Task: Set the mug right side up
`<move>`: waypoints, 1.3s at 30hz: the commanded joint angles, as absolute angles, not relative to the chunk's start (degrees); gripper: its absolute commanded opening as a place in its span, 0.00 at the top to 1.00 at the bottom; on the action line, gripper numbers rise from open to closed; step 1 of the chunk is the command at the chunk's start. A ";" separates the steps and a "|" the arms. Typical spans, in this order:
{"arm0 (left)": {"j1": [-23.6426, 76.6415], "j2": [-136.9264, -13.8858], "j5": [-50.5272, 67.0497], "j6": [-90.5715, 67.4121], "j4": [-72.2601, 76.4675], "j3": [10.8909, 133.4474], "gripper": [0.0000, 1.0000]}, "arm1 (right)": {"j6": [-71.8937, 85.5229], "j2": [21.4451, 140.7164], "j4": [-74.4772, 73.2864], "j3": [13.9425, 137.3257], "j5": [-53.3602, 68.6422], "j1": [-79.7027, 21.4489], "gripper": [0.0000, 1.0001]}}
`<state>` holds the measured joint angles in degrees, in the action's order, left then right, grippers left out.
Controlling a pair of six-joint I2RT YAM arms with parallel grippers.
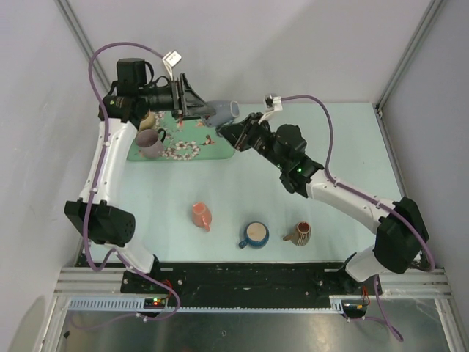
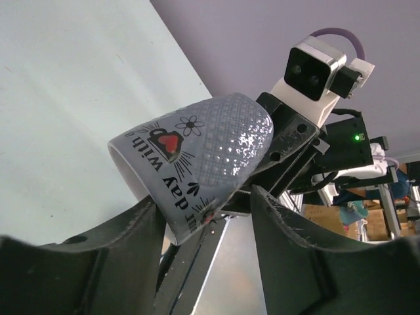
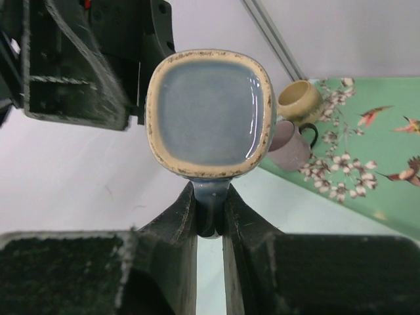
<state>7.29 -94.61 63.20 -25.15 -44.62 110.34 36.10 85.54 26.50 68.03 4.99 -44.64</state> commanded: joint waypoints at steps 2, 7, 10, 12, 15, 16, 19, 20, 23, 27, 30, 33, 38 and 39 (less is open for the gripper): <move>9.96 -92.34 66.92 -30.41 -39.79 109.96 0.52 | 40.63 89.09 35.18 72.41 10.83 -45.19 1.00; 10.19 -92.06 68.32 -34.10 -36.37 108.52 0.80 | 44.15 92.64 36.55 72.51 14.27 -44.84 1.00; 9.78 -91.90 67.11 -34.69 -35.60 107.34 0.97 | 46.16 94.37 35.30 72.51 15.24 -44.52 0.86; 8.84 -91.82 64.26 -33.63 -35.38 106.03 0.99 | 46.15 94.56 31.54 72.44 14.58 -44.24 0.54; 7.37 -90.96 52.18 -26.43 -35.60 102.74 1.00 | 44.04 93.88 22.56 72.42 12.35 -43.92 0.07; 7.29 -90.53 46.43 -21.34 -36.48 101.82 1.00 | 43.29 93.48 20.07 72.42 11.58 -43.76 0.04; 10.02 -90.71 28.94 -5.45 -39.98 100.94 1.00 | 39.94 92.38 10.78 72.31 9.93 -43.38 0.01; 11.25 -91.50 21.90 1.06 -41.17 100.96 1.00 | 38.87 92.02 8.03 72.24 8.88 -43.40 0.01; 13.75 -98.39 7.30 13.49 -45.31 104.04 1.00 | 34.27 90.75 0.70 71.86 5.60 -43.57 0.01; 13.20 -109.99 -0.14 21.99 -53.80 113.34 1.00 | 28.64 88.92 -5.25 71.49 3.01 -44.08 0.01; 12.45 -116.48 -2.75 25.57 -56.68 118.63 1.00 | 26.22 87.61 -8.43 71.02 1.72 -44.12 0.01; 11.00 -122.28 -3.12 26.67 -58.96 122.98 1.00 | 25.49 86.59 -9.77 69.86 0.86 -44.12 0.01; 8.45 -128.76 -1.86 27.55 -61.74 126.54 1.00 | 25.38 86.81 -9.87 68.78 1.73 -44.35 0.01; 8.18 -129.59 -1.15 28.01 -62.38 126.55 1.00 | 25.21 86.96 -9.86 68.80 1.96 -44.50 0.01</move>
<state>9.82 -129.25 0.01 23.73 -59.64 122.08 27.07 88.14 -8.78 69.34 2.72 -43.86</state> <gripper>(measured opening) 0.078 0.993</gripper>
